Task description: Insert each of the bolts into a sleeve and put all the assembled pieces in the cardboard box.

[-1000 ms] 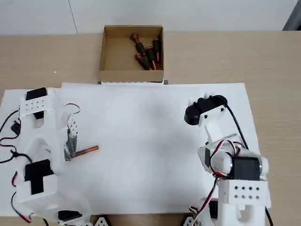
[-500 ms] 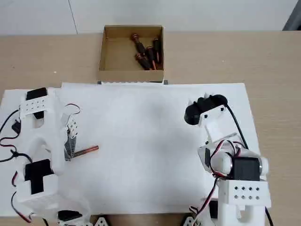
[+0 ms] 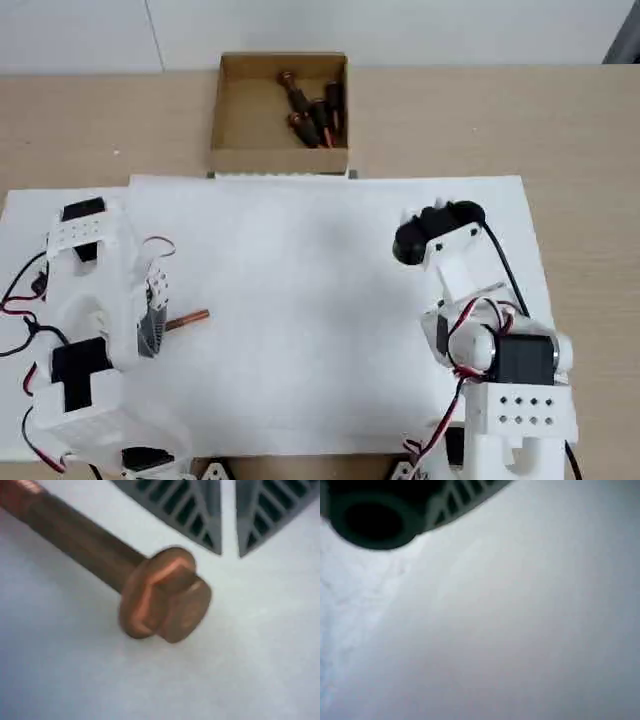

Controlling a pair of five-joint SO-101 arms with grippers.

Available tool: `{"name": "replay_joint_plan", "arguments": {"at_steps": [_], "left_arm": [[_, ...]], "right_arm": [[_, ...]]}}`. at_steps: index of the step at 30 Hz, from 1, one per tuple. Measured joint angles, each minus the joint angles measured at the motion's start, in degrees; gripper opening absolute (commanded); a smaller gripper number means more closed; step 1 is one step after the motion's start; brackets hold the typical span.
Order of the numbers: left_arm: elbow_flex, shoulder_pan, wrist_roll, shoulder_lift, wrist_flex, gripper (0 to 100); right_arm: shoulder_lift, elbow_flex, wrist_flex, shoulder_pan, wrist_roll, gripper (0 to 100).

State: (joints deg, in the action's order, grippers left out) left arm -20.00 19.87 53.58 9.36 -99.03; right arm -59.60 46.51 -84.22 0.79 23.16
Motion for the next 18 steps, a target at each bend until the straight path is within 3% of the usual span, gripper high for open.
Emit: {"name": "replay_joint_plan", "arguments": {"at_steps": [18], "left_arm": [[-0.1, 0.0, 0.1, 0.0, 13.9, 1]], "right_arm": [[0.0, 0.0, 0.0, 0.0, 0.0, 0.3]]}}
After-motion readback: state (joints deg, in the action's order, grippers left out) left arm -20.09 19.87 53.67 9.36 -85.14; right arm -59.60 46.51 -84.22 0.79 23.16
